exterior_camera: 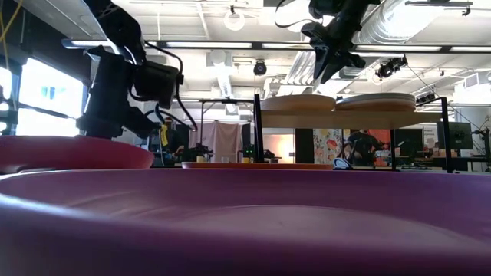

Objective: Place and stack plates onto a shelf
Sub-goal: Stack the pink plate on top of the white plate on the shelf

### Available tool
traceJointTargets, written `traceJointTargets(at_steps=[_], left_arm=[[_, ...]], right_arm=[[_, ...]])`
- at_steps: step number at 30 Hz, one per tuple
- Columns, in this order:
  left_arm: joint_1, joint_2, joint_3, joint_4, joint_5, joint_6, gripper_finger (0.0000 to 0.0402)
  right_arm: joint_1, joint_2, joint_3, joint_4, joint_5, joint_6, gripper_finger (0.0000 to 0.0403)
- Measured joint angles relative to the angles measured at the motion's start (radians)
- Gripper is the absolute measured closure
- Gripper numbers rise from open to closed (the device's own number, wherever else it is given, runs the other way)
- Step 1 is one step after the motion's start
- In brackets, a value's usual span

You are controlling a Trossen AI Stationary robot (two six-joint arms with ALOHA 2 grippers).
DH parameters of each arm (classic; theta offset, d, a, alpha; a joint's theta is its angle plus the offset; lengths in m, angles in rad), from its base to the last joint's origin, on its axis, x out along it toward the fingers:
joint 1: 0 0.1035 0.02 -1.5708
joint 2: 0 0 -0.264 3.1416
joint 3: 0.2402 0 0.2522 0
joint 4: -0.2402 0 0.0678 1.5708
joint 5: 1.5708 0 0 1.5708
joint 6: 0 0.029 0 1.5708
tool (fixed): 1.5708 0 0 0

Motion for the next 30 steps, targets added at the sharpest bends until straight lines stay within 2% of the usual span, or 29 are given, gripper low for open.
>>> traceJointTargets(at_steps=[7,15,24,30], left_arm=[[0.000,-0.008,0.009,-0.010,-0.004,0.001,0.0326],[0.000,-0.011,0.052,-0.029,0.001,0.032,0.0391],[0.000,-0.006,0.087,-0.063,0.002,0.054,0.0399],[0.000,-0.006,0.154,-0.124,-0.004,0.054,0.0401]], right_arm=[[0.000,0.000,0.000,0.000,0.000,0.000,0.0308],[0.000,0.000,0.000,0.000,0.000,-0.011,0.0308],[0.000,0.000,0.000,0.000,0.000,-0.015,0.0308],[0.000,0.000,0.000,-0.001,0.000,-0.016,0.0308]])
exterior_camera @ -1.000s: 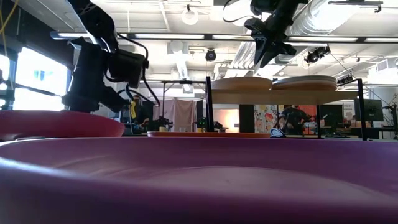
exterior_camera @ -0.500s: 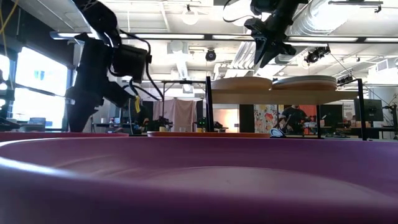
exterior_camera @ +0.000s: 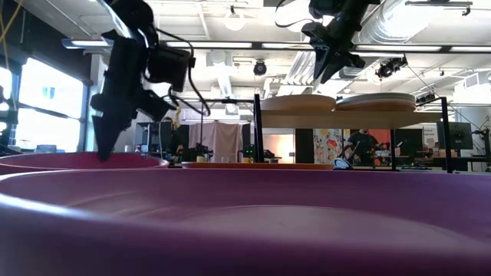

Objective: Place and stack plates onto a shelf
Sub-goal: Stack the pink plate on top of the white plate on the shelf

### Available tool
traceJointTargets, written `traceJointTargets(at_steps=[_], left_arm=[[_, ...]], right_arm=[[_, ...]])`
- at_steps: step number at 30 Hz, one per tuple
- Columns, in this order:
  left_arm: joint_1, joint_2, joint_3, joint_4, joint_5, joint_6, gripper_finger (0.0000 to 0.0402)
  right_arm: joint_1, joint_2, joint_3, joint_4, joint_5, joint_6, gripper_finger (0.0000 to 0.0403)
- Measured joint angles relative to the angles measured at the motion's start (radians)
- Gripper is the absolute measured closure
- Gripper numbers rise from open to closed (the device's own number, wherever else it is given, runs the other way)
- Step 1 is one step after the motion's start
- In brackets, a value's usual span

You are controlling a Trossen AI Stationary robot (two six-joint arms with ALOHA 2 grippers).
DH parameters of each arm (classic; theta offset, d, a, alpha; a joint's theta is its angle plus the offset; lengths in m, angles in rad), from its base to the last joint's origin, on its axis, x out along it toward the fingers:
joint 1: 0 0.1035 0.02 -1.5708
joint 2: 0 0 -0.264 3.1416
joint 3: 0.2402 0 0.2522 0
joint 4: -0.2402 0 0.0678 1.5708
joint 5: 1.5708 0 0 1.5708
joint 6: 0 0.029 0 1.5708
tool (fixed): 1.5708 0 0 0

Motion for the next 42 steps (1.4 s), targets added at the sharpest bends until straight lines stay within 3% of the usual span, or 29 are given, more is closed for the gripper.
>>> traceJointTargets(at_steps=[14,22,31,37,42], left_arm=[[0.000,-0.001,0.285,-0.338,-0.280,-0.003,0.0401],[0.000,-0.001,0.491,-0.488,-0.399,-0.003,0.0401],[0.000,-0.001,0.722,-0.499,-0.528,-0.009,0.0401],[0.000,-0.002,0.822,-0.406,-0.661,-0.036,0.0401],[0.000,-0.002,0.857,-0.254,-0.681,0.022,0.0401]], right_arm=[[0.082,0.000,0.000,0.076,0.001,-0.098,0.0307],[0.176,0.000,0.000,0.213,0.025,-0.115,0.0268],[0.263,0.000,0.000,0.485,0.051,-0.224,0.0249],[0.308,0.000,0.000,0.524,0.090,-0.332,0.0249],[0.329,0.000,0.000,0.526,0.187,-0.366,0.0249]])
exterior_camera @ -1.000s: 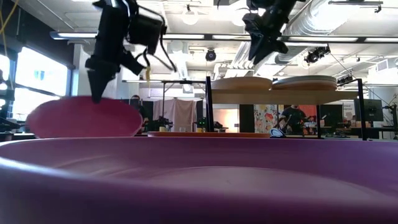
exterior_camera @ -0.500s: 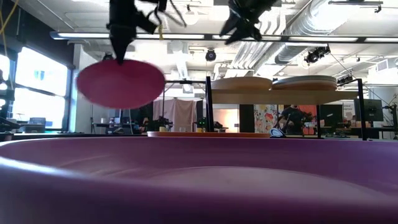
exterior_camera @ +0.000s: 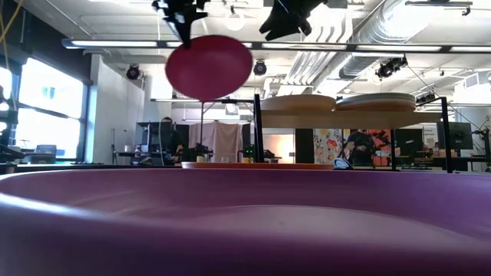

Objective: Place and stack plates onto a shelf
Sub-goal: Stack the pink plate on top of the white plate on the shelf

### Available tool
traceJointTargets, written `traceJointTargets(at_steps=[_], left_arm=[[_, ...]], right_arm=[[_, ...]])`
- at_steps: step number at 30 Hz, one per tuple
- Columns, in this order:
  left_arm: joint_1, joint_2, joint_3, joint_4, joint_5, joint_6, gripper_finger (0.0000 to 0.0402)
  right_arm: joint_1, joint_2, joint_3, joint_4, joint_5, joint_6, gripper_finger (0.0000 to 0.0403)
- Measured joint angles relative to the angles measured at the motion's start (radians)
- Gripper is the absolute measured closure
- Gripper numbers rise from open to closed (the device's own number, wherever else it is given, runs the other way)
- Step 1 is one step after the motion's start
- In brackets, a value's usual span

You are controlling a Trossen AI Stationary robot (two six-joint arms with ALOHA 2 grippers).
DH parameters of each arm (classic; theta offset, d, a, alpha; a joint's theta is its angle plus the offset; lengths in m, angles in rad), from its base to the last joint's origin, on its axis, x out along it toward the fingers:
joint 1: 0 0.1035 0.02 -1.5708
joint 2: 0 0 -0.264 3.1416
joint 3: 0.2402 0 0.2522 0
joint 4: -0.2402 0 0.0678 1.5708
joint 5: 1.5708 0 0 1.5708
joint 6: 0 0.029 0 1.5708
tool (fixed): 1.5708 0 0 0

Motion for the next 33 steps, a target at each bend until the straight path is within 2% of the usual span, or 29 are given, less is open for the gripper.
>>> traceJointTargets(at_steps=[6,21,25,30,33], left_arm=[[0.000,0.000,0.000,0.152,0.003,0.076,0.0401],[-0.001,0.000,0.000,0.274,0.038,0.072,0.0401],[-0.001,0.001,0.000,0.275,0.061,0.072,0.0401],[-0.001,0.004,0.000,0.274,0.065,0.071,0.0398],[-0.002,0.004,0.000,0.277,0.067,0.071,0.0392]], right_arm=[[0.000,0.000,0.000,0.000,0.061,0.000,0.0249],[0.000,0.000,0.000,0.000,0.070,0.010,0.0255],[0.000,0.000,0.000,0.000,0.077,0.048,0.0291],[-0.003,0.000,0.000,-0.004,0.089,0.122,0.0381],[-0.005,0.000,0.000,-0.008,0.097,0.141,0.0387]])
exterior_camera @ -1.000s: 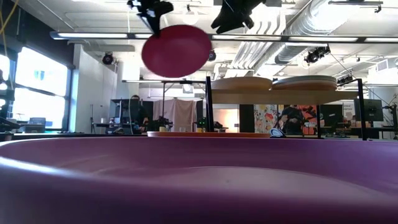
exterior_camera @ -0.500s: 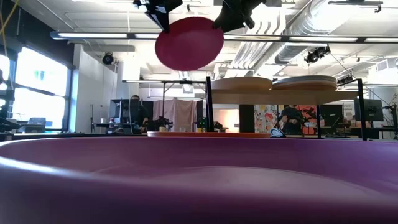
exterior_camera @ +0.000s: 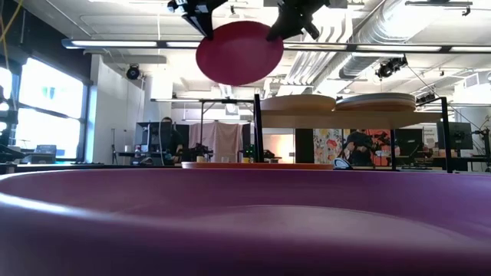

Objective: Place and stack plates onto a shelf
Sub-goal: Stack the pink plate on top of the white plate on the shelf

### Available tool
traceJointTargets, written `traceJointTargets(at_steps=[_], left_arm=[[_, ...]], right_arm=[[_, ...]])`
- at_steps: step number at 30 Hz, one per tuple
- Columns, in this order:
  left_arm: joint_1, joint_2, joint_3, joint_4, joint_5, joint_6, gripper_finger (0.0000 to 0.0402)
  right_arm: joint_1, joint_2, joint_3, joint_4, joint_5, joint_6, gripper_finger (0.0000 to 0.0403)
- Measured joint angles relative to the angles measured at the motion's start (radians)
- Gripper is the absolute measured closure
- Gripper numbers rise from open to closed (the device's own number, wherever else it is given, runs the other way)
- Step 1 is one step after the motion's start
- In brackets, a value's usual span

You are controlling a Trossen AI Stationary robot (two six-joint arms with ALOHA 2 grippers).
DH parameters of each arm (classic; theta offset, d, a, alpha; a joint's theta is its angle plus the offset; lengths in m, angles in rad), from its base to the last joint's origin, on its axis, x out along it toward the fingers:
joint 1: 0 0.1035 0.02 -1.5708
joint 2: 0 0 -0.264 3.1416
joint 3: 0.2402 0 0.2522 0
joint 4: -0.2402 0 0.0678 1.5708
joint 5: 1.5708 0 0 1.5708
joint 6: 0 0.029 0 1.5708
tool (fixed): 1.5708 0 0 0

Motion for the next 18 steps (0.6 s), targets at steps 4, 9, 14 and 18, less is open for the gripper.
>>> traceJointTargets(at_steps=[4,9,14,18], left_arm=[[0.000,0.000,0.000,0.000,0.004,0.008,0.0378],[0.005,0.000,0.000,0.015,0.074,0.009,0.0355],[0.016,0.000,0.000,0.050,0.142,0.007,0.0319],[0.016,0.000,0.000,0.068,0.145,-0.023,0.0293]], right_arm=[[0.002,0.000,0.000,-0.013,0.000,0.052,0.0392],[0.002,0.001,0.000,-0.026,0.008,0.078,0.0397],[0.002,0.001,0.000,-0.059,0.008,0.114,0.0401],[0.002,0.001,0.000,-0.089,0.022,0.134,0.0402]])
